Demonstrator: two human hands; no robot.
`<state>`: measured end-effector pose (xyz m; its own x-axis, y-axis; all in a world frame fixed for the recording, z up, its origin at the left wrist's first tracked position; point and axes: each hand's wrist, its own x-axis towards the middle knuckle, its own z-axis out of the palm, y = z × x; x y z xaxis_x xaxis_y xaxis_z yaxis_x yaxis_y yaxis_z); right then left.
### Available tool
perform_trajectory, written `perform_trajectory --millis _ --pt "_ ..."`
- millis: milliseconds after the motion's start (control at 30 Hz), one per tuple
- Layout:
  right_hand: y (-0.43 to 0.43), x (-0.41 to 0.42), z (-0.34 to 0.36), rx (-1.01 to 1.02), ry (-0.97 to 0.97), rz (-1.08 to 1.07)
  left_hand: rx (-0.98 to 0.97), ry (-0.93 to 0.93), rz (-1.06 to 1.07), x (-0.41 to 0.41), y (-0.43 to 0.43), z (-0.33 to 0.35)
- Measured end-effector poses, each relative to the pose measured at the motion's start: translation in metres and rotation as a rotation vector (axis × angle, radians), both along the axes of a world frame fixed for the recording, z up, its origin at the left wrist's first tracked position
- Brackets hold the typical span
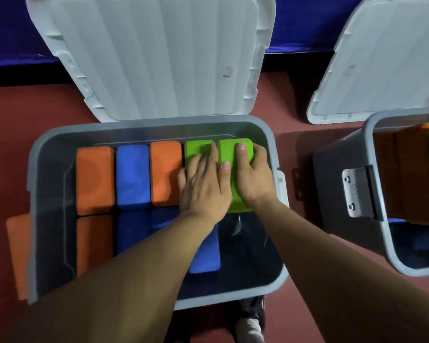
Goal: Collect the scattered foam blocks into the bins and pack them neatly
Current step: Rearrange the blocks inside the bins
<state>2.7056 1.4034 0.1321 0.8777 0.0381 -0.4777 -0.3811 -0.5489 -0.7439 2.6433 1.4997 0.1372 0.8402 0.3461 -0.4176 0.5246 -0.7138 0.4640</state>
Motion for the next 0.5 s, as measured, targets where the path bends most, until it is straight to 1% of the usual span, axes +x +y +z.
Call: perform_trajectory --millis 167,300,367,500 --pt "0.001 0.012 -0.039 -0.041 0.011 0.052 0.09 0.043 -0.033 0.014 0.001 -0.034" --pt "0.003 0.011 -0.058 -0.077 -0.035 0.063 0.243 -0.015 -0.087 0.006 -0.004 -0.06" --pt "0.002 0.008 -0.061 -0.076 -0.038 0.075 0.304 -0.038 -0.099 0.001 -0.006 -0.066" --pt "0.003 0.005 -0.049 -0.07 -0.097 0.115 0.309 -0.042 -0.087 0.001 -0.006 -0.063"
